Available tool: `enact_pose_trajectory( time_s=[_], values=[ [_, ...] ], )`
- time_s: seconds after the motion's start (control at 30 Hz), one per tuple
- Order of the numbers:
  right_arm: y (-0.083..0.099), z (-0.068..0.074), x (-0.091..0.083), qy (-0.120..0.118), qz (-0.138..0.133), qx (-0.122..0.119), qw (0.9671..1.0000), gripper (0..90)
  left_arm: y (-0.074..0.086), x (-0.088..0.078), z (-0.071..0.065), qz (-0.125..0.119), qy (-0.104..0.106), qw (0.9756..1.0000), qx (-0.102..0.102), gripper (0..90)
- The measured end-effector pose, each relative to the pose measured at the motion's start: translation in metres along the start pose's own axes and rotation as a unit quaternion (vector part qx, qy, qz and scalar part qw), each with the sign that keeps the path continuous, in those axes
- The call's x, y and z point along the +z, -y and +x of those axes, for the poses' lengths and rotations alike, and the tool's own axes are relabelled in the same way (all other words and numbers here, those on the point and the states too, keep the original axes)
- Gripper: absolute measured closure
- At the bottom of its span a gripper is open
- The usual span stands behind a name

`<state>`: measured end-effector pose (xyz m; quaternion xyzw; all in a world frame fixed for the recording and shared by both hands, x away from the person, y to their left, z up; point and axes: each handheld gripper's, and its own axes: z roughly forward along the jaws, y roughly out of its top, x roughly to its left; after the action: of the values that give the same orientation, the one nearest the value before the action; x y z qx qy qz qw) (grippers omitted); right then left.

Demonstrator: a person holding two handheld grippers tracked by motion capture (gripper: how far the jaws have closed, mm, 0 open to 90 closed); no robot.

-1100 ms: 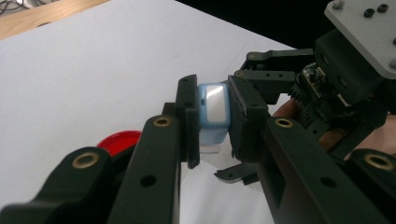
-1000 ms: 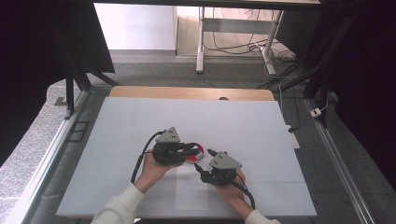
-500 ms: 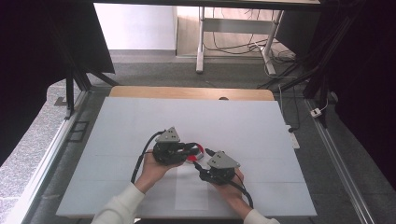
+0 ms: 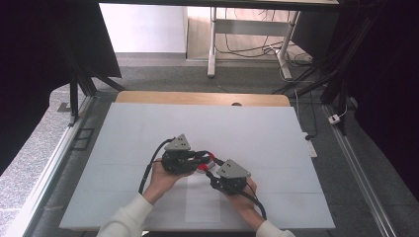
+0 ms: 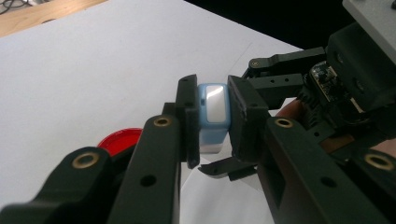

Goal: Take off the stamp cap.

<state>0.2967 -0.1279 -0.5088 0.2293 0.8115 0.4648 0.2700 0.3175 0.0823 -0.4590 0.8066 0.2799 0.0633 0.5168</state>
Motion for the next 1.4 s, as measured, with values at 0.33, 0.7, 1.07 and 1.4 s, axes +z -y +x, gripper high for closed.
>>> enact_pose_trajectory(
  time_s=[0.33,0.7,1.07,1.4],
  values=[
    [-0.0011,0.0009,0.0015,0.005,0.003,-0.006,1.0000,55.9,0.0002,0.0006,0.0001,0.001,0.001,1.0000,0.001,74.5],
    [-0.0012,0.0016,0.0023,0.012,0.005,-0.012,0.9998,61.4,0.0000,0.0004,0.0003,-0.001,0.001,1.0000,0.001,74.5],
    [-0.0012,0.0021,0.0031,0.013,0.007,-0.023,0.9996,63.3,0.0005,0.0014,0.0003,0.001,0.000,1.0000,0.000,74.5],
    [-0.0008,0.0026,0.0037,0.015,0.011,-0.026,0.9995,63.7,0.0007,0.0024,-0.0006,0.002,-0.002,1.0000,0.000,74.7]
  ],
)
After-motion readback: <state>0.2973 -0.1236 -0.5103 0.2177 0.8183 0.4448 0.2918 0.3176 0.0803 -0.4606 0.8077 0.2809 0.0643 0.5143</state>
